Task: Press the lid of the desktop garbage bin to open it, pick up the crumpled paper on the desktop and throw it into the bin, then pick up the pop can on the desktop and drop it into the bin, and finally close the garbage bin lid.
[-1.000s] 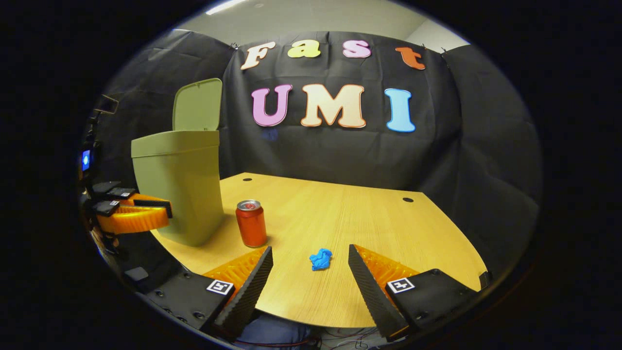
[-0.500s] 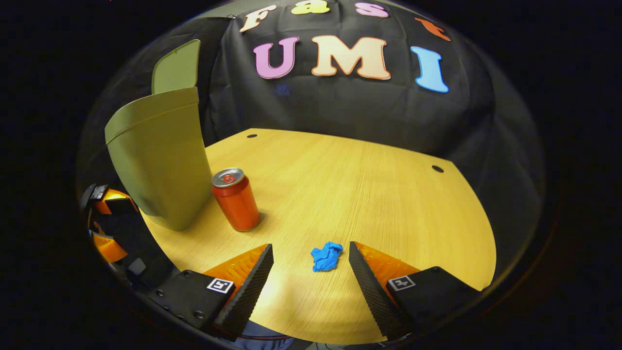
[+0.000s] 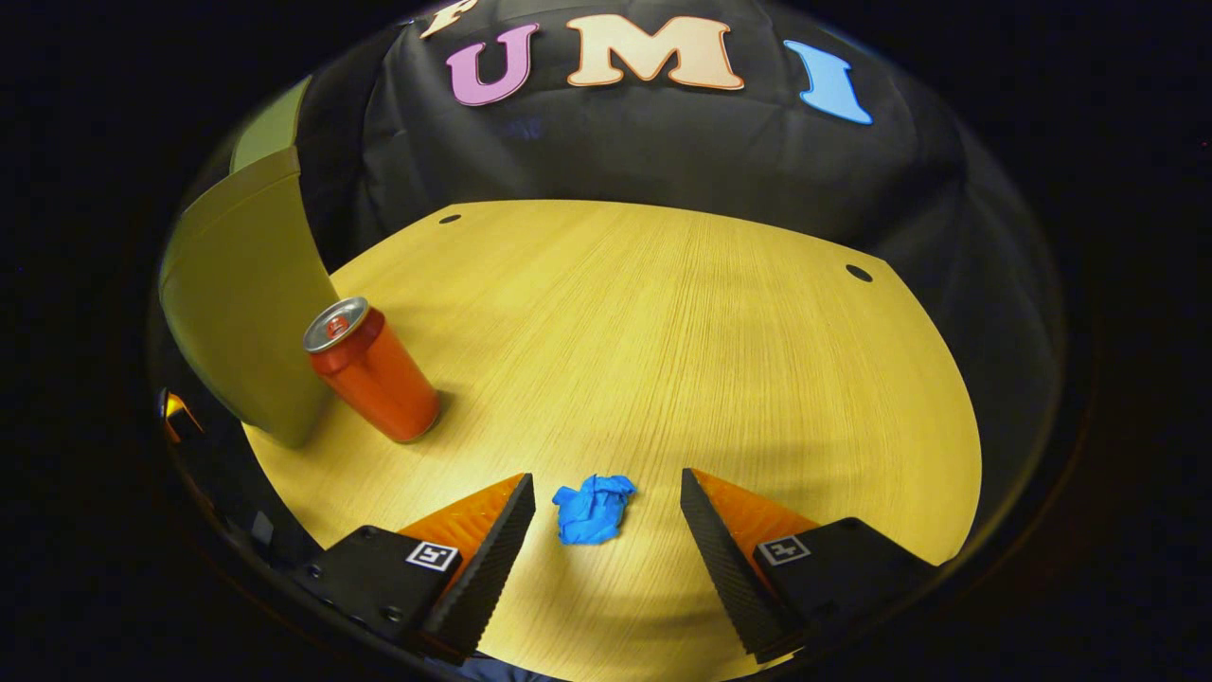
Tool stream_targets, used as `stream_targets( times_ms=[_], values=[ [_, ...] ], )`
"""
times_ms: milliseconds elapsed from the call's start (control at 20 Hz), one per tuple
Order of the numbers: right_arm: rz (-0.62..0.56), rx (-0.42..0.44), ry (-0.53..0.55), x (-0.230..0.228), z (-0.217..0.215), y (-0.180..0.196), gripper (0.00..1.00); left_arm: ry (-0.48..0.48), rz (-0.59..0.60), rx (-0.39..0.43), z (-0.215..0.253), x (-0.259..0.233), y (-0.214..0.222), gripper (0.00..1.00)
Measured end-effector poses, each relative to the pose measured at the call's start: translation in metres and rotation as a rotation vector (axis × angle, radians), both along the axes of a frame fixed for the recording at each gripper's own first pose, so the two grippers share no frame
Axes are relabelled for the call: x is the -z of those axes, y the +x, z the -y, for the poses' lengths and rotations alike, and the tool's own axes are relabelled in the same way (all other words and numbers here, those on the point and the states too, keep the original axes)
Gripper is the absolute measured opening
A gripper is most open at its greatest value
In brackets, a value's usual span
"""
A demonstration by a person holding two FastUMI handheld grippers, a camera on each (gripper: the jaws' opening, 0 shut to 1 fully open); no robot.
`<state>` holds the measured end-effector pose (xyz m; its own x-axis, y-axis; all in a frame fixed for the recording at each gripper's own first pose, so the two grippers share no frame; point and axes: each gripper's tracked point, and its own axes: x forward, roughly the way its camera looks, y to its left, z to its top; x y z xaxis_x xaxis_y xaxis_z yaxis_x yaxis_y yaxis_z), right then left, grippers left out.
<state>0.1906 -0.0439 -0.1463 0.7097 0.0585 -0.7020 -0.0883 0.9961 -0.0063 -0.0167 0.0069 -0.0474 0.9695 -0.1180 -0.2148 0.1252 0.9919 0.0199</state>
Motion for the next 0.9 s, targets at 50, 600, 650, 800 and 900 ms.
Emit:
stream_targets(
  times_ms=[50,600,650,800,900],
  values=[
    [-0.011,-0.006,-0.006,0.003,-0.002,-0.001,0.98,-0.005,-0.005,-0.004,-0.001,0.001,0.001,0.84],
    [-0.054,-0.010,0.005,0.012,-0.009,0.000,0.24,-0.032,-0.023,-0.046,-0.013,0.005,0.001,0.84],
    [-0.044,0.000,0.017,0.010,-0.009,0.001,0.23,-0.031,-0.023,-0.047,-0.013,0.004,0.001,0.84],
    [-0.017,0.012,0.027,-0.001,-0.009,0.003,0.18,-0.029,-0.022,-0.042,-0.011,0.004,0.000,0.84],
    [0.011,0.011,0.018,-0.015,-0.009,0.002,0.18,-0.028,-0.022,-0.043,-0.010,0.003,-0.001,0.84]
  ],
)
